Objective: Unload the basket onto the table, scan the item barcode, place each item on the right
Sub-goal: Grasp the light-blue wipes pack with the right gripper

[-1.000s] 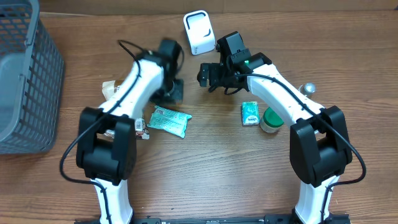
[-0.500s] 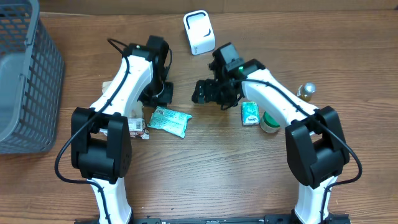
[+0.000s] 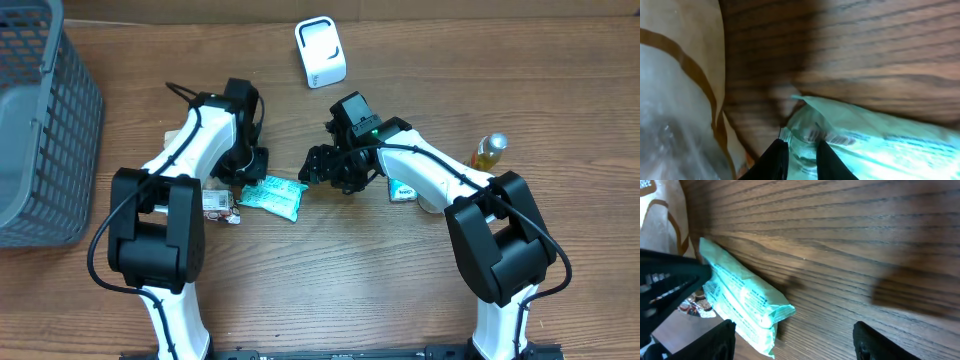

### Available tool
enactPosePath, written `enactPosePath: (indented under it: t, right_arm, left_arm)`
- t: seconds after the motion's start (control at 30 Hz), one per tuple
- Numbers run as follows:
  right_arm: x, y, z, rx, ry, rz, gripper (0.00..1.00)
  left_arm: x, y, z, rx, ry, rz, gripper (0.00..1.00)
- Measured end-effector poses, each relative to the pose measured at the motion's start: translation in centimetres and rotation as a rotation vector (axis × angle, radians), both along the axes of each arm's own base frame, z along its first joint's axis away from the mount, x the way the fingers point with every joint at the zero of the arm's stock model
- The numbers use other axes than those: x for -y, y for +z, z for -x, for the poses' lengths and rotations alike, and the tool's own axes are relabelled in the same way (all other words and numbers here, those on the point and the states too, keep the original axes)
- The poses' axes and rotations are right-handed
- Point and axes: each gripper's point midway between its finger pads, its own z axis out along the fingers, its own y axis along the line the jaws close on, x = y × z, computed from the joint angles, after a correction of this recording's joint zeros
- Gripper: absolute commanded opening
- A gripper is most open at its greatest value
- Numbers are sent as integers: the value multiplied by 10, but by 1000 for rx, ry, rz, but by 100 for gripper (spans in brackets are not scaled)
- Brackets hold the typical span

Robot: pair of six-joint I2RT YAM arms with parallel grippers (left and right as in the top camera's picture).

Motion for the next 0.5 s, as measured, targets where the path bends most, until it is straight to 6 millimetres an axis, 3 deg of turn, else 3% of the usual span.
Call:
enactPosePath:
  t: [0.5]
  right_arm:
    - [-27,-21,27,-87,4,-39,61]
  left_arm:
    - [11,-4,4,12,7,77,20]
